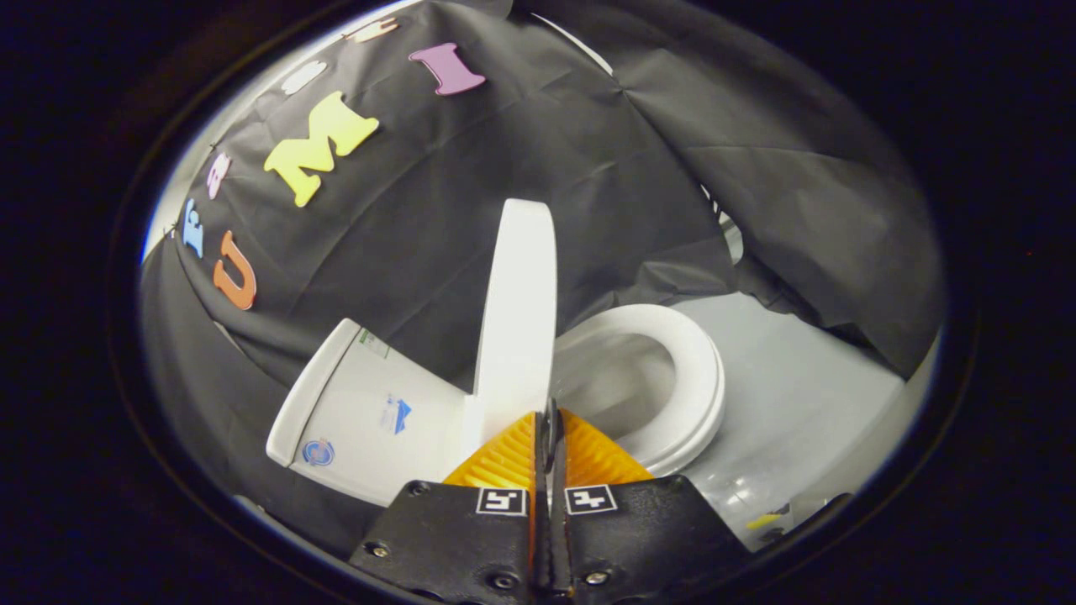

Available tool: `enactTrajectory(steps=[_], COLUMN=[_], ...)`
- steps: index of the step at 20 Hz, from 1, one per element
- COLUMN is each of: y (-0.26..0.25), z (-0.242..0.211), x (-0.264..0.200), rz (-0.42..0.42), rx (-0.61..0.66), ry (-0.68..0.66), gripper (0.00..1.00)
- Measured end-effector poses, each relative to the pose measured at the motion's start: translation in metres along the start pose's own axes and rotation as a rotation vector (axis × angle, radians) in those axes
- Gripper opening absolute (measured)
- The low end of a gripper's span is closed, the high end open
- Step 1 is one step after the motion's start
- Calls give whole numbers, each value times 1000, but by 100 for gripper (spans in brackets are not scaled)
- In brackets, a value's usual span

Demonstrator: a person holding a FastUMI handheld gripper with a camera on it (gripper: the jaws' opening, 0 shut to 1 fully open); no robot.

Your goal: Open the toilet lid.

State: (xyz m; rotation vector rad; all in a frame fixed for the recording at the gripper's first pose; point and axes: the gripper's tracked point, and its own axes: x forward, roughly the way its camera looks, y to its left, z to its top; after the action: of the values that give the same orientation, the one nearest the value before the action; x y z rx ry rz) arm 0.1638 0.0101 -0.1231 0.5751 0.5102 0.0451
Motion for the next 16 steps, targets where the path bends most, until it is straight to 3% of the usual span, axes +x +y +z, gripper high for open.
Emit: enactTrajectory(steps=[16], y=[77], z=[-3], x=[-13], rz=[31], rx=[-153], ry=[-52], gripper=[4])
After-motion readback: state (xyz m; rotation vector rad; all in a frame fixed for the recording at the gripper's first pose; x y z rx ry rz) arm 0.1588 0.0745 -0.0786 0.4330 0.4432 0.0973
